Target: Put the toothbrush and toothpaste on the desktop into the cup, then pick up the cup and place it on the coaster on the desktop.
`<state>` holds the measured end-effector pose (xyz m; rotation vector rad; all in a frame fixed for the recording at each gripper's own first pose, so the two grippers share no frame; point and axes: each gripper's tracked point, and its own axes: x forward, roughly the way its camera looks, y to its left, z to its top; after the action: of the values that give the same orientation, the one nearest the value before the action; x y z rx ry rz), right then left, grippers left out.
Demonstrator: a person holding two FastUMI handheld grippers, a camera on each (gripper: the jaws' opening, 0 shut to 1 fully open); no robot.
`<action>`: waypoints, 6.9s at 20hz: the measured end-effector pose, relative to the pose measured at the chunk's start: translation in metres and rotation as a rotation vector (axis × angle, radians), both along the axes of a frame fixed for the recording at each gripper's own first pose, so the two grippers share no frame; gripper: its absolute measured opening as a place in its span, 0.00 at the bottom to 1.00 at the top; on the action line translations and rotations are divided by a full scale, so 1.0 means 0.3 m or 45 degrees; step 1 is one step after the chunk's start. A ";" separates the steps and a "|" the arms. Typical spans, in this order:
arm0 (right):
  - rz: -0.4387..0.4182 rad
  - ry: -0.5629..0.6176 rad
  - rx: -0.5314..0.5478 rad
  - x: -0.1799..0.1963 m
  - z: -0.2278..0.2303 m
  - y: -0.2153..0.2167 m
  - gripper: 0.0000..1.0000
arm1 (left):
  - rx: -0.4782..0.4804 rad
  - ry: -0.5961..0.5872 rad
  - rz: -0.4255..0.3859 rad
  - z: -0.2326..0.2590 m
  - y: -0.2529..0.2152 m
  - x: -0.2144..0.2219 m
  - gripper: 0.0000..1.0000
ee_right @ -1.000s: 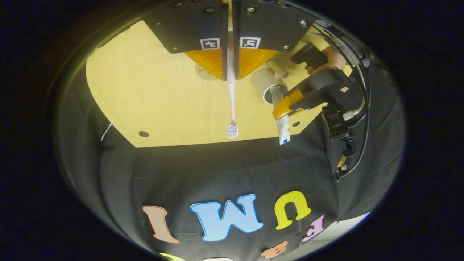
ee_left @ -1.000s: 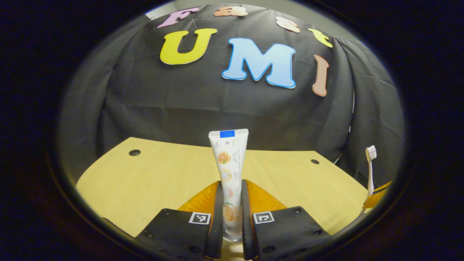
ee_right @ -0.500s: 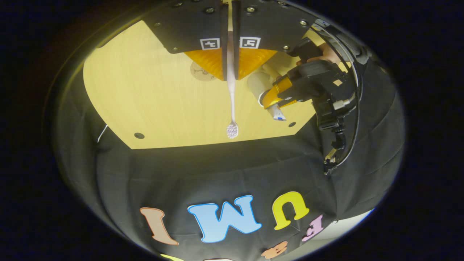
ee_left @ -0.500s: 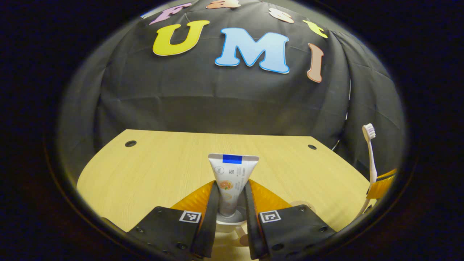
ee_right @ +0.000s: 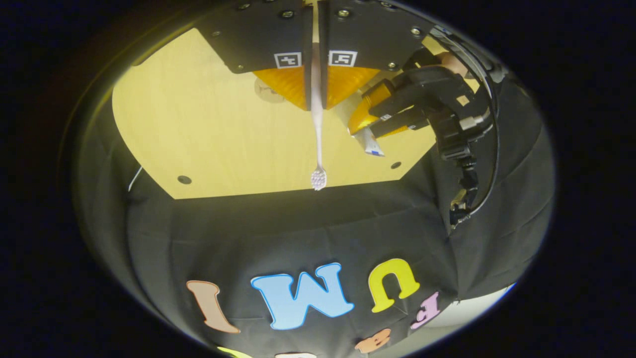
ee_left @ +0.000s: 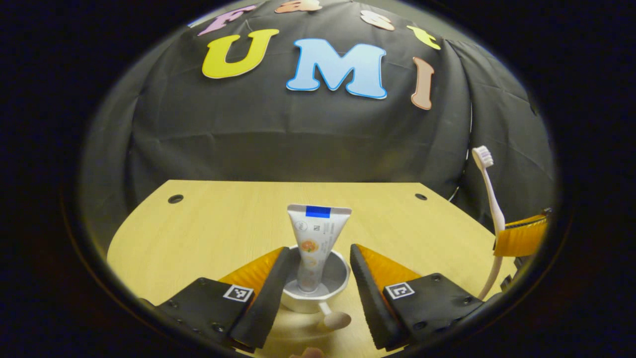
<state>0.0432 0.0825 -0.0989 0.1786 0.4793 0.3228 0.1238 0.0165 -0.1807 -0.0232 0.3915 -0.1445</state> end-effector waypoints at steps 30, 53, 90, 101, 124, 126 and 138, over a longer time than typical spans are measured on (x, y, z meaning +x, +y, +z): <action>0.255 -0.392 0.029 0.378 0.064 0.497 0.08 | -0.089 0.129 -0.018 -0.015 0.138 -0.297 0.95; 0.113 -0.484 -0.112 0.357 0.207 0.315 0.78 | -0.102 0.222 -0.117 -0.040 0.029 -0.198 0.96; -0.183 -0.298 -0.089 0.268 0.092 -0.336 0.77 | 0.075 0.775 0.309 -0.342 0.030 -0.123 0.28; -0.182 -0.318 -0.067 0.271 0.088 -0.427 0.77 | 0.004 0.675 0.350 -0.309 -0.054 -0.128 0.28; -0.174 -0.299 -0.069 0.161 0.041 -0.631 0.77 | -0.011 0.624 0.240 -0.281 -0.475 -0.148 0.23; -0.172 -0.298 -0.080 0.153 0.039 -0.643 0.78 | 0.005 0.617 0.246 -0.291 -0.501 -0.155 0.23; -0.125 -0.293 -0.102 0.094 0.024 -0.651 0.78 | 0.022 0.619 0.261 -0.302 -0.553 -0.182 0.23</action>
<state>0.0713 -0.1126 -0.0918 0.0850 0.2539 0.2241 0.0692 -0.1493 -0.2714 -0.0819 0.8718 0.0709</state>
